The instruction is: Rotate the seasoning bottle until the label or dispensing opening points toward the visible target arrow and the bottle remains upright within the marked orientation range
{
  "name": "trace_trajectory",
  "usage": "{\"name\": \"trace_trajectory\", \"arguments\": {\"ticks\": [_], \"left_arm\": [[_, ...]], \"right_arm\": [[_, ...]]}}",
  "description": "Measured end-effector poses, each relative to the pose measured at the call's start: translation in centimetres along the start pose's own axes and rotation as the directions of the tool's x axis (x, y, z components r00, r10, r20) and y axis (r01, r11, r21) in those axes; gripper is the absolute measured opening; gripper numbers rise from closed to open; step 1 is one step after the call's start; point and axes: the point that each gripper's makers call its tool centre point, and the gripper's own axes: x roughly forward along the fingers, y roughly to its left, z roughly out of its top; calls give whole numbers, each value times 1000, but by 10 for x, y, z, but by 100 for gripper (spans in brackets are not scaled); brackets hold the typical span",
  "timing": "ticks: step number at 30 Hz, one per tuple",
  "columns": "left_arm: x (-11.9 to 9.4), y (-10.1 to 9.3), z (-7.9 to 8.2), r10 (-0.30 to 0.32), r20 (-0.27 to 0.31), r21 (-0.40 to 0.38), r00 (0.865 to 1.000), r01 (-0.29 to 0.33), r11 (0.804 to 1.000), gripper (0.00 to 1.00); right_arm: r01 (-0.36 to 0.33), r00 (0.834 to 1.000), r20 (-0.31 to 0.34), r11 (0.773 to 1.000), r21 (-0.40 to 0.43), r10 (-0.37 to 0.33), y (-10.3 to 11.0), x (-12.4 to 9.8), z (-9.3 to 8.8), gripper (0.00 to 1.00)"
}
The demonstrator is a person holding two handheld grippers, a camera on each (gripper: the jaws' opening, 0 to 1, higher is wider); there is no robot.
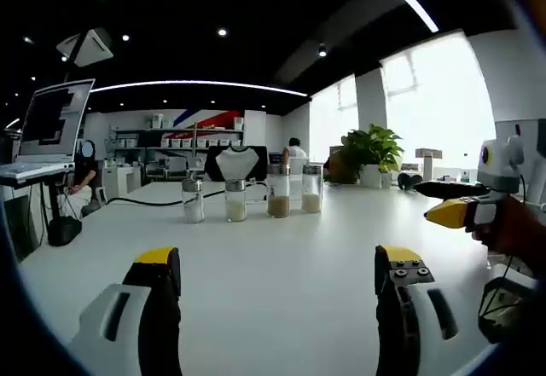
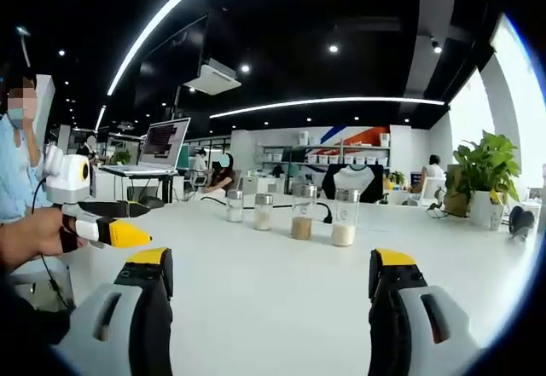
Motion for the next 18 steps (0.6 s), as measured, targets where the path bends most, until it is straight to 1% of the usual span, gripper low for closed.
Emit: {"name": "trace_trajectory", "arguments": {"ticks": [2, 8, 12, 15, 18], "left_arm": [[0, 0, -2, 0, -8, 4, 1000, 0, 1000, 100], [0, -2, 1, -4, -1, 8, 1000, 4, 1000, 100], [1, -5, 0, -9, -4, -5, 1000, 9, 1000, 100], [2, -8, -2, -5, -11, 22, 1000, 5, 1000, 100], [3, -12, -3, -18, -8, -3, 1000, 18, 1000, 100]], "right_arm": [[-3, 1000, -7, 1000, 0, 3, 1, 1, -2, 97], [4, 1000, 3, 1000, 2, -4, -1, 0, 0, 97], [10, 1000, 9, 1000, 0, -10, -4, -1, 2, 97], [12, 1000, 9, 1000, 2, -12, -5, -1, 2, 97], [10, 1000, 8, 1000, 2, -10, -5, -1, 1, 97]]}}
